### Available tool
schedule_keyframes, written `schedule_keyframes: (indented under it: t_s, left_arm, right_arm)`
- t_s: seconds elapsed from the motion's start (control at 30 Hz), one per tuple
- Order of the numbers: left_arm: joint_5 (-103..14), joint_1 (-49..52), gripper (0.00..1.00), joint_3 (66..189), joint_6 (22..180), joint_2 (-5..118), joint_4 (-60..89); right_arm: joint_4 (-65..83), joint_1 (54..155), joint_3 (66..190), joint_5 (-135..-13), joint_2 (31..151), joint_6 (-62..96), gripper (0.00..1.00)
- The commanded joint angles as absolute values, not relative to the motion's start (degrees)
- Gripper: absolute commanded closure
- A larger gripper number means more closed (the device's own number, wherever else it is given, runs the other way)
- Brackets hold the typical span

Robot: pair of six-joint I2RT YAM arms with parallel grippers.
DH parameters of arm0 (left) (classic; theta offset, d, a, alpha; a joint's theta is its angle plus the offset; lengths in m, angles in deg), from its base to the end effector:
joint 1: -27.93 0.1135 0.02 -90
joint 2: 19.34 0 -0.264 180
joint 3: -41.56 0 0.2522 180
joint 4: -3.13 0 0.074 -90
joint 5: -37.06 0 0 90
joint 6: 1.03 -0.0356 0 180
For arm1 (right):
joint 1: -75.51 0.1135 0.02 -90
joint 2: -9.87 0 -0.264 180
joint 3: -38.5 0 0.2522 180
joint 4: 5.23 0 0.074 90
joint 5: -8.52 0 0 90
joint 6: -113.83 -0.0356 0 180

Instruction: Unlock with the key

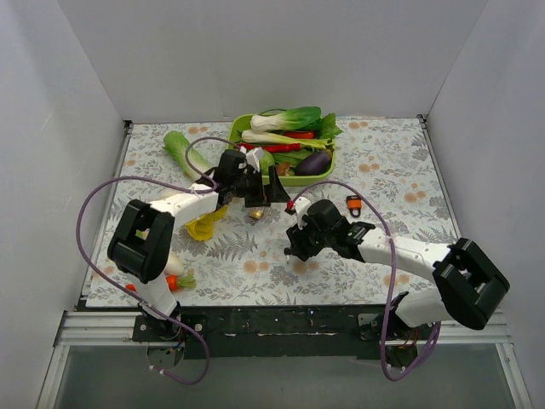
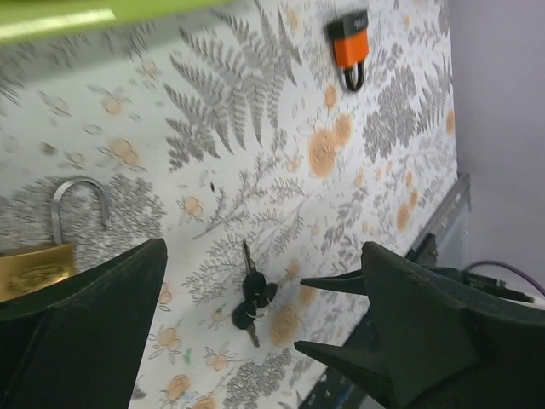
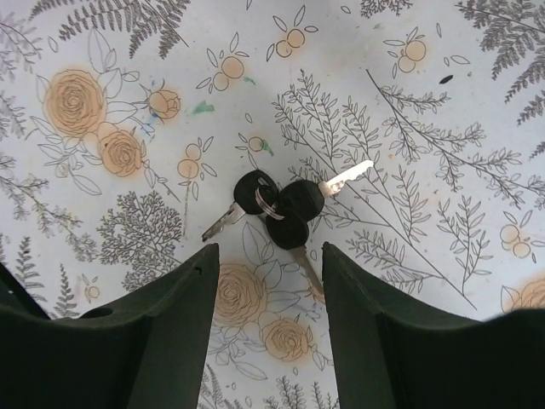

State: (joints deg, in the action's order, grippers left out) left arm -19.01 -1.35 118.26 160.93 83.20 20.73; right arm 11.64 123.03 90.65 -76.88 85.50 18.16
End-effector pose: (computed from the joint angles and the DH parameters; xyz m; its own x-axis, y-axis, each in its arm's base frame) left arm 0.3213 -0.2029 0.1901 -0.9077 -0.3955 0.1401 -0.3351 0.4825 -0.8093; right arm 0.1797 0.2005 0.1979 -0.5118 -0.4131 -0.7532 -0.7294 0.6722 0.1270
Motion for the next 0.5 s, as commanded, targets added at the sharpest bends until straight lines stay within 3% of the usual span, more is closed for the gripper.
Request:
schedule_keyframes:
  t_s: [0.0,0.2,0.47]
  left_arm:
    - [-29.8,-0.2,0.02,117.4,155.2,72.3,22.2]
    - [-39.5,-0.2,0.02,115.2,149.4,66.4,24.4]
    - [-37.6,-0.2,0.02,116.1,148.6,66.4,24.8]
  right_arm:
    - [10.0,124.1,95.8,-78.0,90.7,23.7,0.41]
    - [10.5,125.5,98.9,-80.8,96.1,29.0,0.41]
    - [11.7,127.1,99.3,-80.5,98.3,30.6,0.46]
